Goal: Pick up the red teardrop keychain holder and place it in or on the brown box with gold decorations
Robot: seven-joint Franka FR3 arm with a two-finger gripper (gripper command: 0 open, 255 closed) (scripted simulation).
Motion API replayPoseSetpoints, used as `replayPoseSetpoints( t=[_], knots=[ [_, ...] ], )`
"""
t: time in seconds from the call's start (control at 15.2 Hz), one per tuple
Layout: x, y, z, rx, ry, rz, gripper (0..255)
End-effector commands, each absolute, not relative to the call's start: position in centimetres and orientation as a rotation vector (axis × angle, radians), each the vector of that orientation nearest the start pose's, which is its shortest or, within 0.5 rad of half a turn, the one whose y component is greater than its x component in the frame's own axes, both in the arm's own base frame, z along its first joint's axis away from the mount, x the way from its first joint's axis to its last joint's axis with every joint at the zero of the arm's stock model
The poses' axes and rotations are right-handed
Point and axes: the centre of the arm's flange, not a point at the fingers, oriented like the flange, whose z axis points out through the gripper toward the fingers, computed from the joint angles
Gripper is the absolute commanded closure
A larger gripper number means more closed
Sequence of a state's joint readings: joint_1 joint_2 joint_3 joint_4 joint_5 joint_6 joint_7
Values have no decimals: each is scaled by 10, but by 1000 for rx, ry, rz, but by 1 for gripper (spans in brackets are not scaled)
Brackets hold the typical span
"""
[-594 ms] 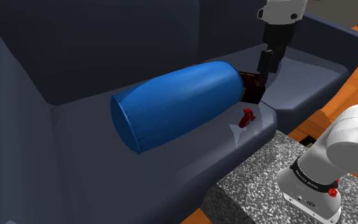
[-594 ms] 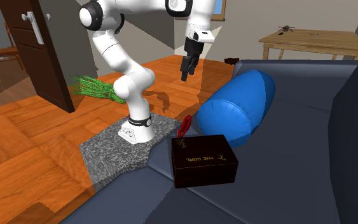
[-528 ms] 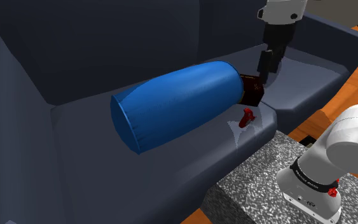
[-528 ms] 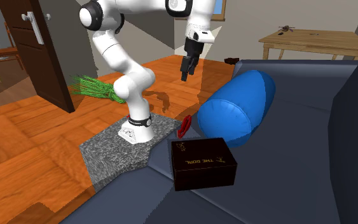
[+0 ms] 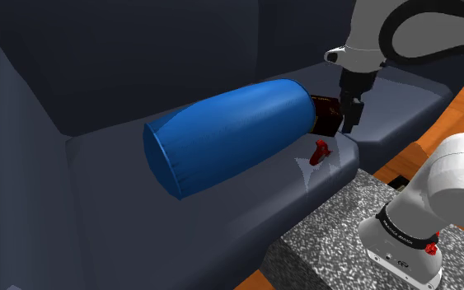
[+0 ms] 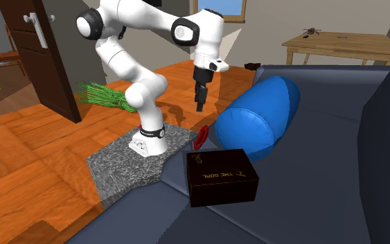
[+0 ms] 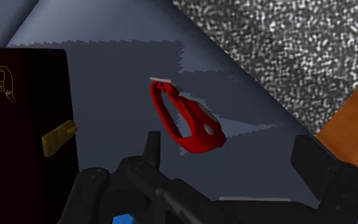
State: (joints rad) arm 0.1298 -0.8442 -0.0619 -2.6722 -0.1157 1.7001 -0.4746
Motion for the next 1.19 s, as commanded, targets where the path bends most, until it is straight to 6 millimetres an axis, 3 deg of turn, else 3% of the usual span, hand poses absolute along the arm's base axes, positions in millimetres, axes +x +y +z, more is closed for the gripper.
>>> replayPoseSetpoints(
  t=[0.0,0.46,0.99,1.12],
  knots=[
    [284,-1,445,-2966,-1152,198,0],
    [290,-31,360,-2611,-1848,117,0],
    [289,-34,319,-2607,-1855,116,0],
    [289,-34,319,-2607,-1855,116,0]
  ],
)
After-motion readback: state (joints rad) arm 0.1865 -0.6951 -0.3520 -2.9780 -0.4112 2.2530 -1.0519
